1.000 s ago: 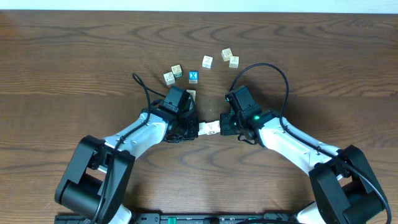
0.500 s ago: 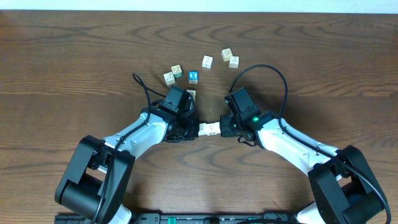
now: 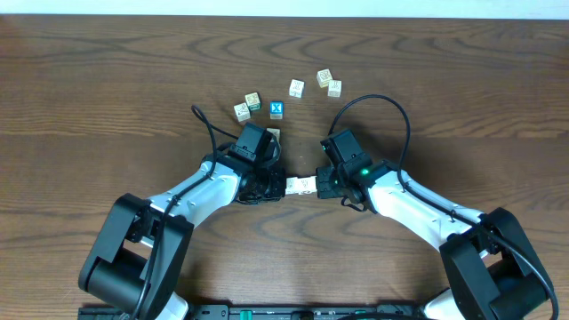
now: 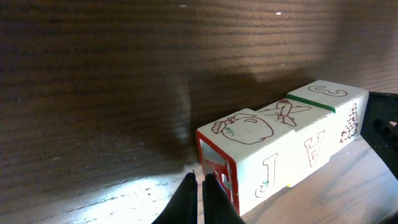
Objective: Lift 3 blocks
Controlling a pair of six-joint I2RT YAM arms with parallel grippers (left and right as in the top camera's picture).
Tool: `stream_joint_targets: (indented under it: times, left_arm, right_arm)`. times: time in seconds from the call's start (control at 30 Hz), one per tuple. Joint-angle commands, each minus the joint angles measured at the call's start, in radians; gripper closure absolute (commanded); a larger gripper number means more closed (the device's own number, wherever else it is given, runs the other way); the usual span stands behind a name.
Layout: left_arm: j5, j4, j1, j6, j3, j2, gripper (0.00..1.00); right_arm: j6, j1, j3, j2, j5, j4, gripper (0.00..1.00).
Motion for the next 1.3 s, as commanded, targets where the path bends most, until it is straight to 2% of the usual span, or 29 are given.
stream_joint_targets:
  times: [0.0,0.37,0.7,0.97,1.27]
  left_arm:
    - [0.067,0.01,-0.019,-0.001,0.013,-0.005,0.93]
    - [-0.045,-0.05,-0.019,-0.002,0.013,-0.005,0.93]
    - [-0.053,-0.053,-0.019,-0.001,0.013,-0.005,0.93]
    - [-0.146,-0.09,-0.015,0.003,0.013,-0.006,0.93]
    - [-0.227,-0.092,0.106,0.057,0.057,-0.095,0.93]
  right_arm:
    - [-0.012,0.029,-0.003,0.01,-0.041,0.003,0.98]
    - [-0.012,0.029,-0.003,0.01,0.069,-0.076,0.96]
    - [-0.012,0.028,-0.003,0.01,0.107,-0.09,0.96]
    - [-0.011,0.027,-0.003,0.01,0.156,-0.111,0.96]
    - [-0.056,-0.034,0.036,0.01,0.156,-0.052,0.93]
